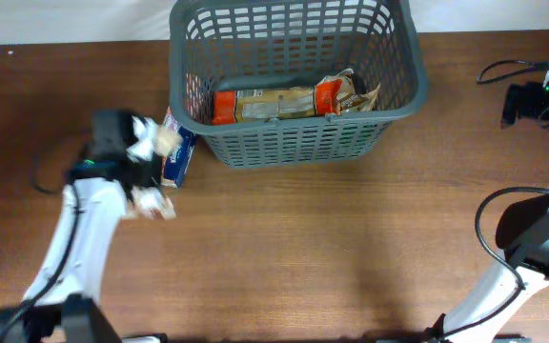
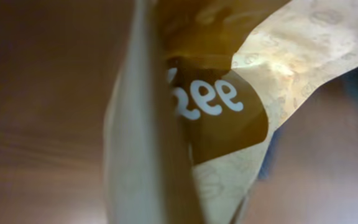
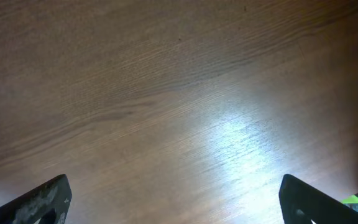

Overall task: Pack container
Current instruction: 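Lift the paper bag and carry it over the basket, then release the paper bag into the basket and withdraw the left gripper, then lower the left gripper onto the Kleenex tissue pack and grasp it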

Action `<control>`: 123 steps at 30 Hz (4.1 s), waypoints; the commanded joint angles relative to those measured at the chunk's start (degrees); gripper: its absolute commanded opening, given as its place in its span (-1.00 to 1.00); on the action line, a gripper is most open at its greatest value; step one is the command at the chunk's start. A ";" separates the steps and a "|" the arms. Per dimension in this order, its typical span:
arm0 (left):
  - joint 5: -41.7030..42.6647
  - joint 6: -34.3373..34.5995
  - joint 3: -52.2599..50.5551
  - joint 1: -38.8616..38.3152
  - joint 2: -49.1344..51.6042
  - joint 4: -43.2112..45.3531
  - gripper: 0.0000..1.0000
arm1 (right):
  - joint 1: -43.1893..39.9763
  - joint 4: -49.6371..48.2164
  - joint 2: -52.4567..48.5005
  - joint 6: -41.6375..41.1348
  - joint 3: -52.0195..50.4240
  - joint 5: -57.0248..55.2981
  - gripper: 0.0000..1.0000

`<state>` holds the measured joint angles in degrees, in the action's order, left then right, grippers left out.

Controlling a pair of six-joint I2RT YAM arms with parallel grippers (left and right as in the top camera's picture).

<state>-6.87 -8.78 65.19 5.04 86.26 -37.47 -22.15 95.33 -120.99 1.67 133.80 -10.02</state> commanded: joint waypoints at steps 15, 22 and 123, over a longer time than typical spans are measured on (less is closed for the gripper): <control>18.71 2.73 28.39 1.97 -8.37 16.24 -0.96 | -0.04 -0.17 0.35 -0.50 -0.26 -0.74 0.97; 25.53 -9.29 28.39 -12.96 -4.37 19.30 -0.96 | -0.04 -0.17 0.35 -0.50 -0.26 -0.74 0.97; 20.52 -19.80 25.49 8.00 27.32 -18.27 0.99 | -0.04 -0.17 0.35 -0.50 -0.26 -0.74 0.97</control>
<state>18.24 -27.33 90.63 15.14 113.08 -56.10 -22.15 95.33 -120.99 1.67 133.80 -10.02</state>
